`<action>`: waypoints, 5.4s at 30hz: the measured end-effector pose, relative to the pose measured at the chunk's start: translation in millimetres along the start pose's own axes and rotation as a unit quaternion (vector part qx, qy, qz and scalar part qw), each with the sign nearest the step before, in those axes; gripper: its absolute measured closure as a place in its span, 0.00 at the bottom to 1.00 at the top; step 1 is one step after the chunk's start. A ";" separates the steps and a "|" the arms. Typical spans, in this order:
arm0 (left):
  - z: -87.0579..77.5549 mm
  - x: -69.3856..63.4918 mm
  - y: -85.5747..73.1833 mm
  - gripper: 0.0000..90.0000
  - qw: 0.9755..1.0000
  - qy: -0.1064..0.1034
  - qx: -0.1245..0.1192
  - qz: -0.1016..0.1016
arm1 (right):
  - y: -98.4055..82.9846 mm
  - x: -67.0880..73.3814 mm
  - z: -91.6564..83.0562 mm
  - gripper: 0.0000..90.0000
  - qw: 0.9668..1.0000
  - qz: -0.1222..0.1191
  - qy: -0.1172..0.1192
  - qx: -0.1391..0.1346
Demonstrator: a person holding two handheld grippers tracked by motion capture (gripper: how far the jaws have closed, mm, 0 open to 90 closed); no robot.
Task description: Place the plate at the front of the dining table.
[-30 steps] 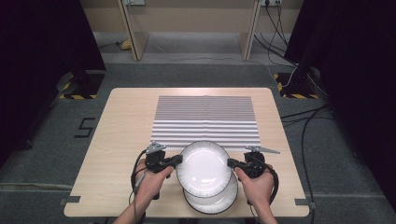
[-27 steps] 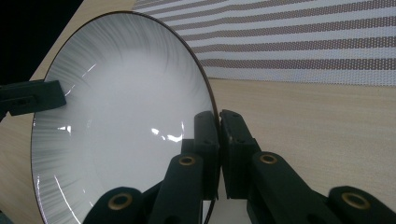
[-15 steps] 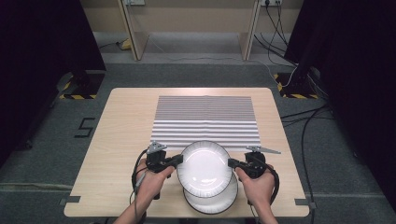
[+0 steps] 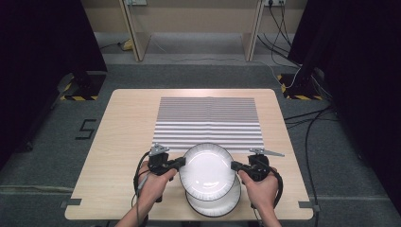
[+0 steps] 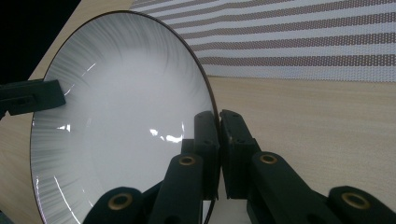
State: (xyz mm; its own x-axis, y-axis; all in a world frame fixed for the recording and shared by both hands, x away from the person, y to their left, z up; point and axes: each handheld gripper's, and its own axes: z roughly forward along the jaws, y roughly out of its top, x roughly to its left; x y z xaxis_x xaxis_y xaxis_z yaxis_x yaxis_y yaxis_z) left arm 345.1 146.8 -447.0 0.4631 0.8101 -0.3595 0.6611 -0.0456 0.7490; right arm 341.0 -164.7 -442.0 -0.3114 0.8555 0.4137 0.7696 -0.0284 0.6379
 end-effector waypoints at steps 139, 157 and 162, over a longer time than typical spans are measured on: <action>-4.7 0.7 34.1 0.95 0.999 -0.001 -0.038 -0.007 | 32.0 7.0 -5.1 0.96 0.999 0.001 -0.002 -0.034; -2.4 6.0 41.6 0.95 0.999 0.003 -0.043 -0.009 | 41.5 8.1 0.5 0.96 0.999 0.000 -0.001 -0.038; -1.9 7.1 44.3 0.95 0.999 0.004 -0.044 -0.009 | 44.1 8.3 1.6 0.96 0.999 0.001 -0.002 -0.039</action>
State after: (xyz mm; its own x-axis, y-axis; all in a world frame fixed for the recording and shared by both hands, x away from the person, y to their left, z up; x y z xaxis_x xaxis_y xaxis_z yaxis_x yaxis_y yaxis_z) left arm 376.5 151.7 -415.3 0.4466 0.8149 -0.3695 0.6146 0.0207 0.7886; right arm 373.3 -158.1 -411.5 -0.3077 0.8570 0.4133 0.7250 -0.0701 0.6852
